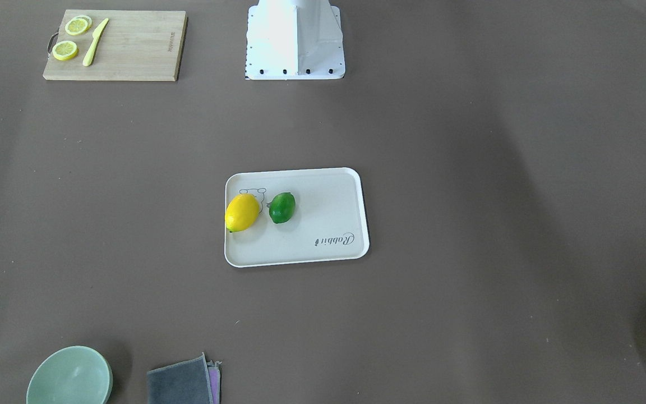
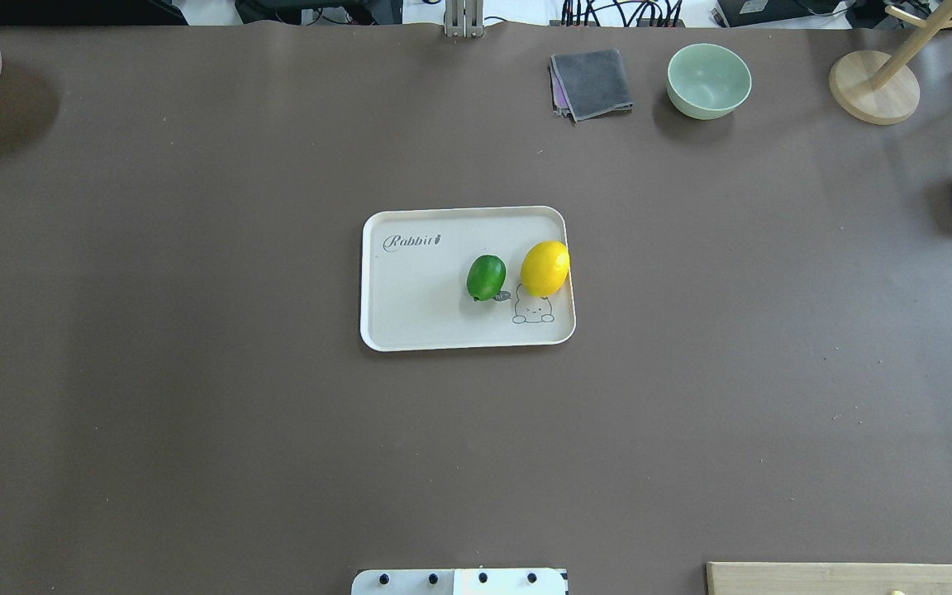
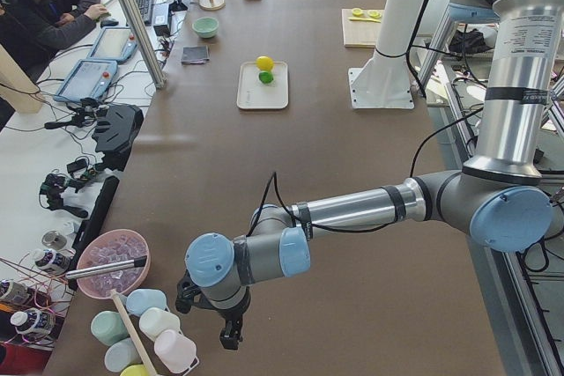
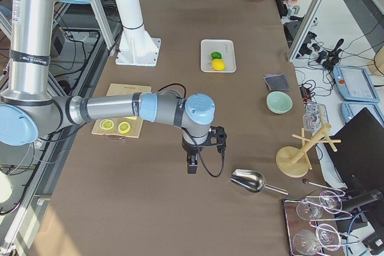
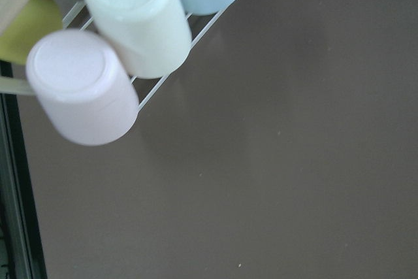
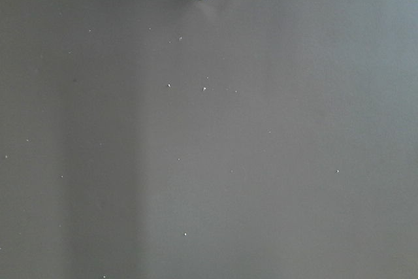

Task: Place all lemons on tray

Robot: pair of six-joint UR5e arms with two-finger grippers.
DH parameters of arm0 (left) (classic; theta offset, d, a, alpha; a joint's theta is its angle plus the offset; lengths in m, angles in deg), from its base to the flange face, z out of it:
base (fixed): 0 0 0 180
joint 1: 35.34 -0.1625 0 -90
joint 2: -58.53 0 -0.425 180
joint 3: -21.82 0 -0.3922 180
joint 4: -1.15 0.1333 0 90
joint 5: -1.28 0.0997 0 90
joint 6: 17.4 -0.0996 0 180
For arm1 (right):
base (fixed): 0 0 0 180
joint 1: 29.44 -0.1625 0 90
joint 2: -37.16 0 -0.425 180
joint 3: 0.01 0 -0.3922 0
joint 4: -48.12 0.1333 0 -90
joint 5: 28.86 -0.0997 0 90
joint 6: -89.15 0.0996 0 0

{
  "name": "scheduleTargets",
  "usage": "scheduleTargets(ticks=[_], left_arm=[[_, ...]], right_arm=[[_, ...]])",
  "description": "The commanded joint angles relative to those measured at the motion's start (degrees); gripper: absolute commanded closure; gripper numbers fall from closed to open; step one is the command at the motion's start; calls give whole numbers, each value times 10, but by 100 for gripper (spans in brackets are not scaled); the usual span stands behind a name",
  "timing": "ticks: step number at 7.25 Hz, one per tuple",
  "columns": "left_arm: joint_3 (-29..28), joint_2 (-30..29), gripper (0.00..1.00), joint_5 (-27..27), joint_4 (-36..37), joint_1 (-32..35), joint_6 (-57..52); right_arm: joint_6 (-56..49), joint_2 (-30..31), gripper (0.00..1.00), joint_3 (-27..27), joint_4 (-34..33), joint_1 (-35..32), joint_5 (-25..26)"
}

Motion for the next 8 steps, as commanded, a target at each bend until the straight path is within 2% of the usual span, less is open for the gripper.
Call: scheduleTargets(ticks=[1, 3, 4, 6, 8], left_arm=[[26, -1, 2, -1, 1, 0, 95], [61, -20, 2, -9, 44, -1, 96], [68, -22, 2, -43, 52, -2, 98], [76, -22, 2, -74, 49, -3, 99], [75, -22, 2, -74, 47, -3, 98]], right_arm=[[3, -2, 0, -7, 3, -2, -1], [8, -3, 0, -7, 3, -1, -15], [11, -4, 0, -7, 3, -1, -16], [11, -4, 0, -7, 3, -1, -20], [11, -4, 0, -7, 4, -1, -23]])
